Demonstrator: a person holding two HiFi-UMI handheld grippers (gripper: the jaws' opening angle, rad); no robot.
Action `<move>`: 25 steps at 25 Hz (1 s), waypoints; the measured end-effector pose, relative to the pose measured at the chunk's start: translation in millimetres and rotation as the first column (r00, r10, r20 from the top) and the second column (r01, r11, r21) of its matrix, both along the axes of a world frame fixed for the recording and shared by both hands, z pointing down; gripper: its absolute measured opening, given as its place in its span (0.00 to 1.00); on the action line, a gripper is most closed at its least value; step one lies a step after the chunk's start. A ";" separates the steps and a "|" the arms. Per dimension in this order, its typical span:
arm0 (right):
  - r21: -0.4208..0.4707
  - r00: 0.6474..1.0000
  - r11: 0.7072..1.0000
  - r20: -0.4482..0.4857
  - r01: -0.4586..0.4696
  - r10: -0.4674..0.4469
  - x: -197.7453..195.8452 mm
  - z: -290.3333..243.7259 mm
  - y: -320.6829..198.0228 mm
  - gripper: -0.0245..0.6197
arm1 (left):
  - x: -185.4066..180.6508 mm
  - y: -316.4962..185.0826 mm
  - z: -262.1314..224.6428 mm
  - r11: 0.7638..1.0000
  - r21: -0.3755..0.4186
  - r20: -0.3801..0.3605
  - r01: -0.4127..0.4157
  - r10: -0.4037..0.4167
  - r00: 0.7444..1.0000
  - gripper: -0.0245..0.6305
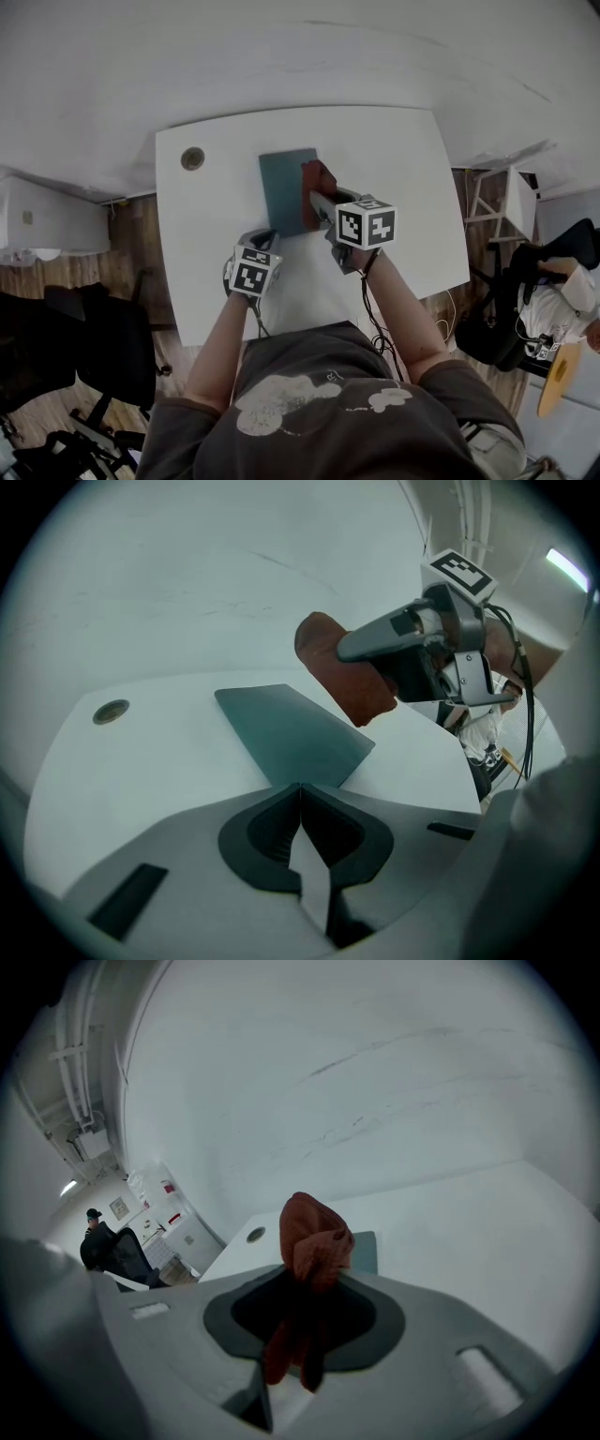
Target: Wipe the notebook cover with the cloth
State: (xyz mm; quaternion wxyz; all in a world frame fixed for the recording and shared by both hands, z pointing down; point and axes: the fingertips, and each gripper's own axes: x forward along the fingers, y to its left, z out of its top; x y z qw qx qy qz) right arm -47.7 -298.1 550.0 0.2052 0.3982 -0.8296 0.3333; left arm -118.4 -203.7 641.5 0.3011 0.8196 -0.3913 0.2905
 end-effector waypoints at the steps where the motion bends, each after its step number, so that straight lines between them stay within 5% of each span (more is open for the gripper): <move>1: -0.001 1.000 1.000 0.006 0.017 -0.017 -4.1 0.8 -4.1 0.20 | 0.6 -0.4 0.5 1.000 -0.004 0.006 0.004 -0.004 1.000 0.04; 25: -0.054 0.975 0.976 0.082 0.211 -0.206 -86.6 44.4 -64.8 0.20 | -1.0 -5.1 5.4 0.993 -0.048 0.057 0.107 -0.104 0.993 0.04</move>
